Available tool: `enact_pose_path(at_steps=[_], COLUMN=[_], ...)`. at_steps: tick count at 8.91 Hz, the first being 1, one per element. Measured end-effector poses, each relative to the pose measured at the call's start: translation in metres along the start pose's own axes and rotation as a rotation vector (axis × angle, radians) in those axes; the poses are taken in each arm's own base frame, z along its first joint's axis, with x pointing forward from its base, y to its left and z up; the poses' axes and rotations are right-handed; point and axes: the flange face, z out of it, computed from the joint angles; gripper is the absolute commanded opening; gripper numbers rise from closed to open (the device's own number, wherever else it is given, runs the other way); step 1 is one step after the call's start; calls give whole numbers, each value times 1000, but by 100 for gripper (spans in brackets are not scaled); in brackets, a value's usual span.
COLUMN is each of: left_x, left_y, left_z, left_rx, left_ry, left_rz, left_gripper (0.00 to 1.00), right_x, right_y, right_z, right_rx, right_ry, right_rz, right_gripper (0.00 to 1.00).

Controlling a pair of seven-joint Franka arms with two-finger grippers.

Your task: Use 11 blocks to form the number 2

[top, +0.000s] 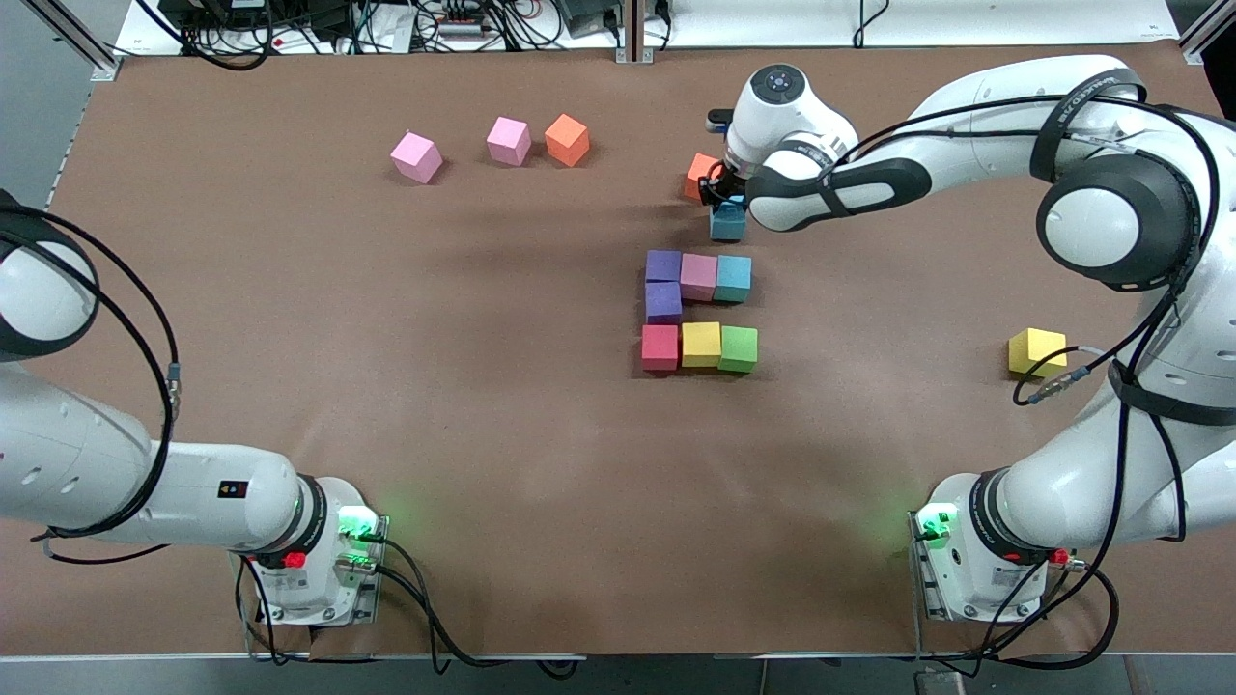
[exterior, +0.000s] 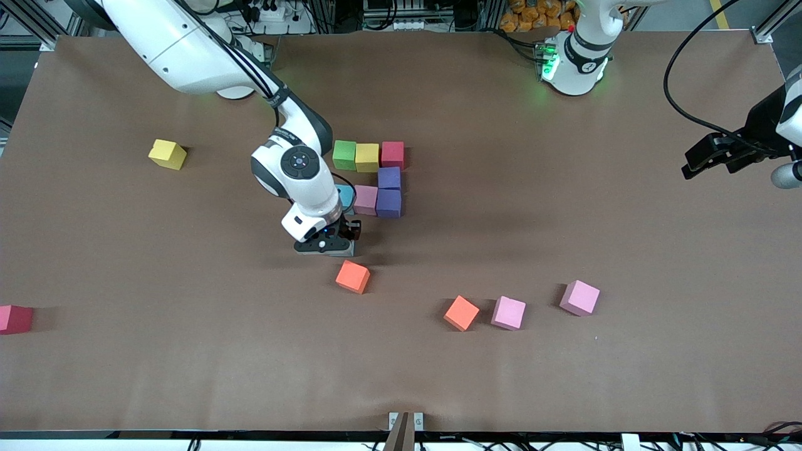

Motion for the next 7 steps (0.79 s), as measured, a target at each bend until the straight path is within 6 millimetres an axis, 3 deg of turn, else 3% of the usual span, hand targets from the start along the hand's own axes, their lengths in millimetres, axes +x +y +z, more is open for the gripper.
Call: enact_pose_path(at_steps=[7], left_x=[0], left_y=[0], left_z=[0], left_rx=[0], left_ry=[0], left_rz=[0], left_gripper=[77], right_x=[-19], right_y=[15], right_z=[4], right_rx=[44], right_ry=[30], right_rz=[-1], right_gripper=[13])
